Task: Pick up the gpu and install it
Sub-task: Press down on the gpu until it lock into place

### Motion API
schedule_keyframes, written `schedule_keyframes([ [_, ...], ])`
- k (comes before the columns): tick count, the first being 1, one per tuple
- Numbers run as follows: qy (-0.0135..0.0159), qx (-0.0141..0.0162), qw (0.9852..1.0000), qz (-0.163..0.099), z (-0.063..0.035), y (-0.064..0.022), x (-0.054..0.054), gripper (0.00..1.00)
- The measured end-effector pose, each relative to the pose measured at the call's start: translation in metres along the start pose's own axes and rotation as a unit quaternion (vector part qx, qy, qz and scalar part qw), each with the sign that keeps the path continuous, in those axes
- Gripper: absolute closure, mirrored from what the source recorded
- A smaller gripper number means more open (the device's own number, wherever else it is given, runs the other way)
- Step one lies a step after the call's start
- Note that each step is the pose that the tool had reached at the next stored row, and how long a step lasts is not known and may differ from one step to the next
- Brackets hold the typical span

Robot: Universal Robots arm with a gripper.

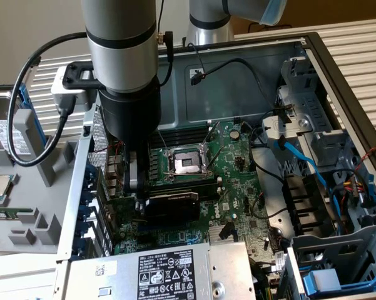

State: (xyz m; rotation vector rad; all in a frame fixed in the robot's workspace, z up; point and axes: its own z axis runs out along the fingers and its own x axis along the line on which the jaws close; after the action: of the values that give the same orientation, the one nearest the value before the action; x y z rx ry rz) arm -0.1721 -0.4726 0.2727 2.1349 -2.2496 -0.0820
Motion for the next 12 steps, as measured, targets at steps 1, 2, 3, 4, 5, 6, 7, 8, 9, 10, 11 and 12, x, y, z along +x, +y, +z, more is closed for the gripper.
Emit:
schedule_keyframes([
  [1,0.0001,0.0,1.0,0.0,0.0,0.0002,0.0,0.89],
  [2,0.0003,0.0,1.0,0.0,0.0,0.0003,0.0,0.89],
  [3,0.0005,0.0,1.0,0.0,0.0,0.0003,0.0001,0.89],
  [4,0.0006,0.0,1.0,0.0,0.0,0.0004,0.0001,0.89],
  [5,0.0006,0.0,1.0,0.0,0.0,0.0004,0.0001,0.89],
  [6,0.0007,0.0,1.0,0.0,0.0002,0.0004,0.0001,0.89],
  [7,0.0008,0.0,1.0,0.0,0.0003,0.0003,0.0001,0.89],
  [8,0.0009,0.0,1.0,0.0,0.0004,0.0003,0.0,0.89],
  [9,0.001,0.0,1.0,0.0,0.0005,0.0003,0.0,0.89],
  [10,0.0011,0.0,1.0,0.0,0.0006,0.0003,0.0001,0.89],
  [11,0.0012,0.0,1.0,0.0,0.0007,0.0003,0.0001,0.89],
  [12,0.0013,0.0,1.0,0.0,0.0007,0.0003,0.0001,0.89],
])
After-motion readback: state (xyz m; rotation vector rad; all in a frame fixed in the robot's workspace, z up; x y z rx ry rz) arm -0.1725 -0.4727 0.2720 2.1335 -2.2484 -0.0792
